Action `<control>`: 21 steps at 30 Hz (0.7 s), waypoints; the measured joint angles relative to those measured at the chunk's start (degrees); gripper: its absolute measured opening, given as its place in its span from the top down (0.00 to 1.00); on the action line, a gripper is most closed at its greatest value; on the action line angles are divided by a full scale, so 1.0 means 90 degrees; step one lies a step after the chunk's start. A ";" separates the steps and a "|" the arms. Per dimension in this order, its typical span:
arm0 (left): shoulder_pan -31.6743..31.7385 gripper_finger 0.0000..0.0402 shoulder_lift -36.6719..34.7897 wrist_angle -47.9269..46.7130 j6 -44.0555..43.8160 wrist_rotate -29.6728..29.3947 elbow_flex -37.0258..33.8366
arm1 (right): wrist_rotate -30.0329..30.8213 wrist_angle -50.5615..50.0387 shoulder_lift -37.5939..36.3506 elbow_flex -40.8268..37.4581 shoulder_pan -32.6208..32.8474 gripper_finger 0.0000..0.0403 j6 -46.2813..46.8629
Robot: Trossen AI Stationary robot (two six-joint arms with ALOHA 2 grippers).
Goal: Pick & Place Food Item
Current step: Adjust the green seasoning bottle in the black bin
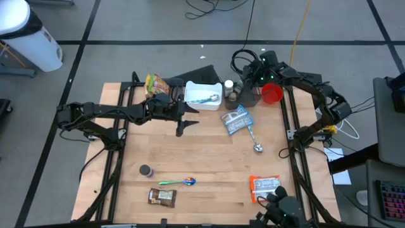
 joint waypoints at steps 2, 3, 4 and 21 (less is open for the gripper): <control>0.0000 0.44 0.0000 -0.0001 -0.0001 0.0001 0.0000 | -0.0005 0.0000 0.0000 0.0000 -0.0036 0.45 0.0047; 0.0001 0.44 0.0000 0.0001 -0.0007 0.0004 0.0000 | -0.0004 0.0004 0.0000 0.0000 -0.0050 0.45 0.0097; 0.0001 0.44 0.0000 0.0001 -0.0018 0.0004 0.0000 | -0.0008 0.0016 0.0000 0.0000 -0.0073 0.45 0.0149; -0.0013 0.44 0.0000 -0.0172 -0.0073 0.0022 0.0000 | -0.0335 0.0289 0.0428 0.0005 -0.0160 0.28 0.0404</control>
